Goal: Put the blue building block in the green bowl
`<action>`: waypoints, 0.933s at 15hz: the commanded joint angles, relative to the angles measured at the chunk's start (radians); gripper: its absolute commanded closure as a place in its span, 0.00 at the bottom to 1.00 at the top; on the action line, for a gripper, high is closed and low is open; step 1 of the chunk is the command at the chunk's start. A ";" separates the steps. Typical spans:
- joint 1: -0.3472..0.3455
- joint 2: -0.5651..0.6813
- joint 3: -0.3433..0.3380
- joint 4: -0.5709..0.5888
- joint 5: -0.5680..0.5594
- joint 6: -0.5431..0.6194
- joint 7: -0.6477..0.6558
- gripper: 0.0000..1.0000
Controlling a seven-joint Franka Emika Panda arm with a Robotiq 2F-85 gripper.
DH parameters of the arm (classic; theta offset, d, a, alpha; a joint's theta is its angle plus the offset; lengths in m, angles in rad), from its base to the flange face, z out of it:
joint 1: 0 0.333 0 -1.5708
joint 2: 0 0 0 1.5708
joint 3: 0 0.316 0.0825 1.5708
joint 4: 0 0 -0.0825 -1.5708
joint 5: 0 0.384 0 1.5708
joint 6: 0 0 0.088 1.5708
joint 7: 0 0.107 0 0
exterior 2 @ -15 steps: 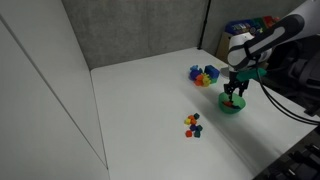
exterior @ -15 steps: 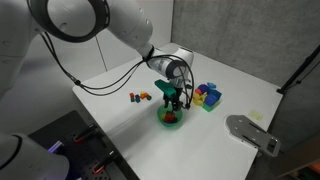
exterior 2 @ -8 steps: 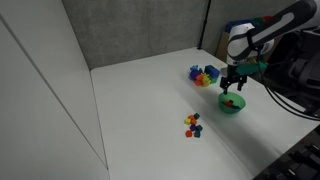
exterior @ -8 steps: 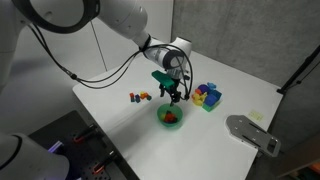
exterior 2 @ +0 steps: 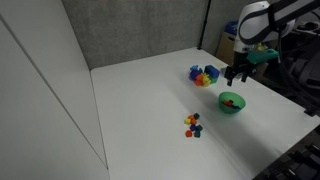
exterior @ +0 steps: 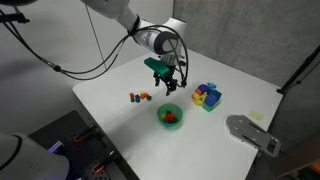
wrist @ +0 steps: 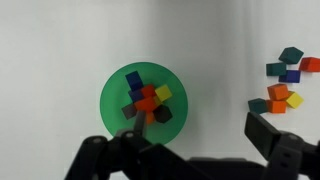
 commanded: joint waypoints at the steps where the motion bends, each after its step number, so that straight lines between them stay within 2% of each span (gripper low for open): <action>1: 0.005 -0.142 0.002 -0.110 -0.010 -0.022 0.001 0.00; 8: 0.032 -0.363 0.001 -0.267 -0.065 -0.024 0.073 0.00; 14: 0.044 -0.561 0.031 -0.365 -0.066 -0.019 0.084 0.00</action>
